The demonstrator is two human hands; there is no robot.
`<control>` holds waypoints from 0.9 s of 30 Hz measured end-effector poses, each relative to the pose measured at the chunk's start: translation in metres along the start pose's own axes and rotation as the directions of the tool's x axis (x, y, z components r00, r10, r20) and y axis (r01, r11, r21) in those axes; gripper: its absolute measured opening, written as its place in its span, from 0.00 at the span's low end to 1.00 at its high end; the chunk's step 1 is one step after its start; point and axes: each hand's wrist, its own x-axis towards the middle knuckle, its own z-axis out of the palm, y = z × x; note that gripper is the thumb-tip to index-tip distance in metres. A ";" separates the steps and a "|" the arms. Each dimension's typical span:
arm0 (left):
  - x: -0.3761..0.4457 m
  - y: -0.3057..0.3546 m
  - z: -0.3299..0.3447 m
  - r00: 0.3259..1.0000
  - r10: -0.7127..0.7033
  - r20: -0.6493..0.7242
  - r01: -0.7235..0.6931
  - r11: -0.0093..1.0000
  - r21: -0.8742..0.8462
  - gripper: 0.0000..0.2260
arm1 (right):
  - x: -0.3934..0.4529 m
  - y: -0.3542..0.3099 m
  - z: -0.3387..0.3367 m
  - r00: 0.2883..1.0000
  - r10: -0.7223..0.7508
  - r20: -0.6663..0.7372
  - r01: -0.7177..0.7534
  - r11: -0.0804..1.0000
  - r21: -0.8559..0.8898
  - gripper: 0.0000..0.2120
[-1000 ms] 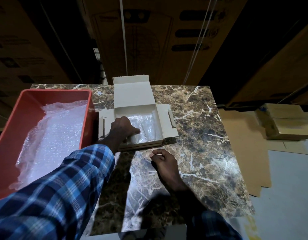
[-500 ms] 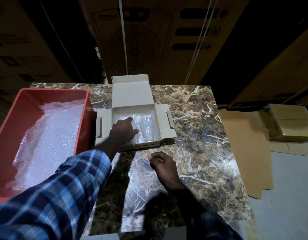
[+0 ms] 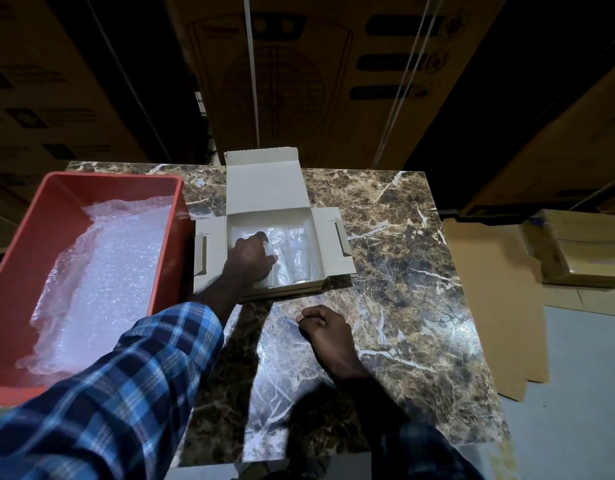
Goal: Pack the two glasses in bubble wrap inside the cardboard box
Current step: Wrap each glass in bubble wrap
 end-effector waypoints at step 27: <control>0.001 -0.002 0.003 0.996 0.011 -0.089 -0.010 1.000 0.018 0.26 | -0.002 -0.004 0.001 0.999 0.028 -0.032 -0.030 0.999 -0.043 0.05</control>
